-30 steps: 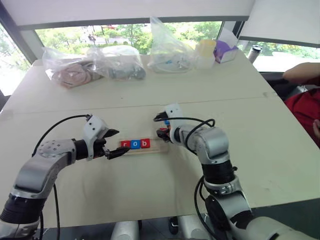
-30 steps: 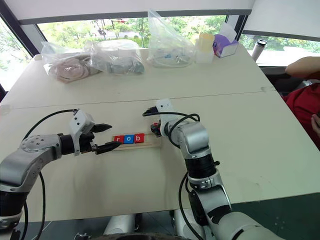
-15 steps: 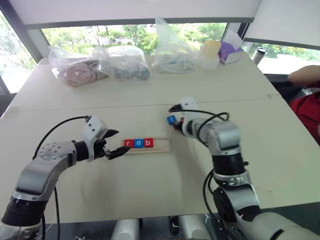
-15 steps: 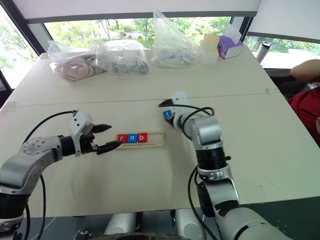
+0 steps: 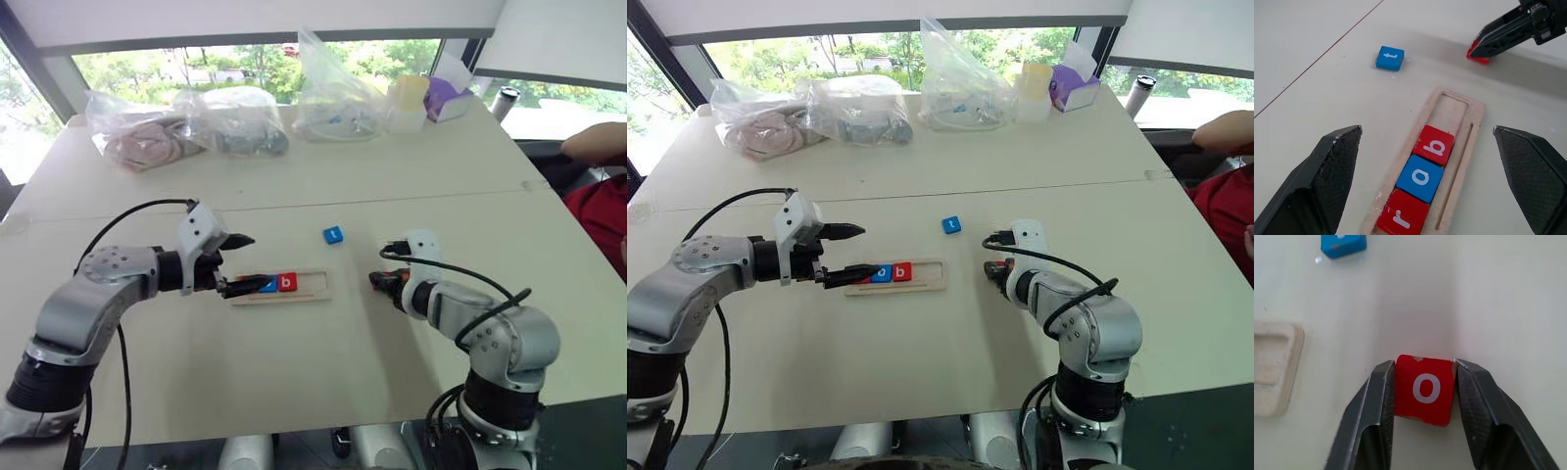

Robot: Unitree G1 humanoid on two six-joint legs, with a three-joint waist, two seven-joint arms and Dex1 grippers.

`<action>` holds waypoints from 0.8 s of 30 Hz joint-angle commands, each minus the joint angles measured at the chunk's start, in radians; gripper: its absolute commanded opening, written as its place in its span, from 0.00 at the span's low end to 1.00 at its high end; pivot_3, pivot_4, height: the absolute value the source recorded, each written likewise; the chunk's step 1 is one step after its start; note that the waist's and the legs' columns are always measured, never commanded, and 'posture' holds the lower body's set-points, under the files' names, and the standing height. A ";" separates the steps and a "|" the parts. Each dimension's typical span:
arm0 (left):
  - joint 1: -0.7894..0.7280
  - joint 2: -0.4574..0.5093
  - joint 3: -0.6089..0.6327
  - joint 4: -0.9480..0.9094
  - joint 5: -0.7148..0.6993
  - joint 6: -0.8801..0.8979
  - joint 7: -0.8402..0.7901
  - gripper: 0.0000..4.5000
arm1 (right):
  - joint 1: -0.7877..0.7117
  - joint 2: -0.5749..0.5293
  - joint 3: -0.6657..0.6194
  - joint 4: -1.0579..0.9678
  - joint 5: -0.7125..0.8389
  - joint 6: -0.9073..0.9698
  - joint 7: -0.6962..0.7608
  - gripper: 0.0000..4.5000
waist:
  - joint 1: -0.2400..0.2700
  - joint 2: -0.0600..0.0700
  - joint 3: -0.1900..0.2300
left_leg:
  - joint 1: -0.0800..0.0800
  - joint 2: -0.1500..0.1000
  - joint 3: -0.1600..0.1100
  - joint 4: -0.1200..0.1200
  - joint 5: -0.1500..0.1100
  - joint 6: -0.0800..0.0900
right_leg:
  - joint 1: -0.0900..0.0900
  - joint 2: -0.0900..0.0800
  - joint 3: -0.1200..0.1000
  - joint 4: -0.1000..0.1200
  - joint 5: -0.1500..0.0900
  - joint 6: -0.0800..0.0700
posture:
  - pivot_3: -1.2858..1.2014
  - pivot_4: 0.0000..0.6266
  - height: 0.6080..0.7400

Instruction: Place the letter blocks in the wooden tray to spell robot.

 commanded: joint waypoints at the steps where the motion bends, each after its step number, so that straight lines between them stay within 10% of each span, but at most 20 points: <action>1: -0.012 0.014 -0.004 -0.001 0.004 -0.005 -0.016 1.00 | 0.001 0.032 -0.016 0.007 0.036 0.015 -0.061 0.81 | 0.001 0.000 0.000 | 0.000 0.000 -0.001 0.000 0.000 0.000 | 0.000 0.000 0.000 0.000 0.000 0.000 | 0.52 0.24 1.00; 3: -0.010 0.019 0.000 0.003 0.003 -0.006 -0.020 1.00 | -0.009 0.037 -0.015 0.001 0.059 0.015 -0.087 0.99 | 0.001 0.000 0.000 | 0.000 0.000 -0.001 0.001 0.000 0.000 | 0.001 0.000 0.000 0.000 0.000 0.000 | 0.52 0.24 1.00; 8: 0.004 0.042 0.012 0.004 0.002 -0.008 -0.032 1.00 | -0.123 -0.127 -0.024 -0.047 0.104 0.006 -0.026 0.99 | 0.002 0.002 0.002 | -0.002 -0.001 0.001 0.002 0.000 0.000 | 0.000 -0.001 0.000 -0.001 0.000 0.000 | 0.52 0.24 1.00; 14: 0.010 0.113 0.003 -0.028 -0.054 0.005 -0.147 1.00 | -0.095 -0.510 -0.048 0.098 0.264 -0.493 0.600 0.99 | 0.002 0.001 0.003 | -0.002 0.000 0.001 -0.001 -0.003 0.004 | 0.002 0.000 0.000 -0.008 0.000 0.006 | 0.52 0.24 1.00; 18: 0.022 0.140 -0.016 -0.057 -0.065 0.013 -0.189 1.00 | 0.052 -0.737 0.150 0.310 0.079 -0.951 0.962 0.99 | 0.004 0.002 0.003 | -0.002 0.000 0.001 -0.002 -0.006 0.011 | 0.003 0.000 0.000 -0.009 -0.002 0.008 | 0.52 0.24 1.00; 24: 0.041 0.156 0.014 -0.075 -0.084 0.040 -0.178 1.00 | 0.022 -0.763 0.270 0.661 -0.046 -1.354 1.166 0.99 | 0.000 0.002 0.004 | -0.002 -0.001 0.007 0.001 -0.007 0.013 | 0.003 -0.001 0.003 -0.011 0.000 0.009 | 0.52 0.24 1.00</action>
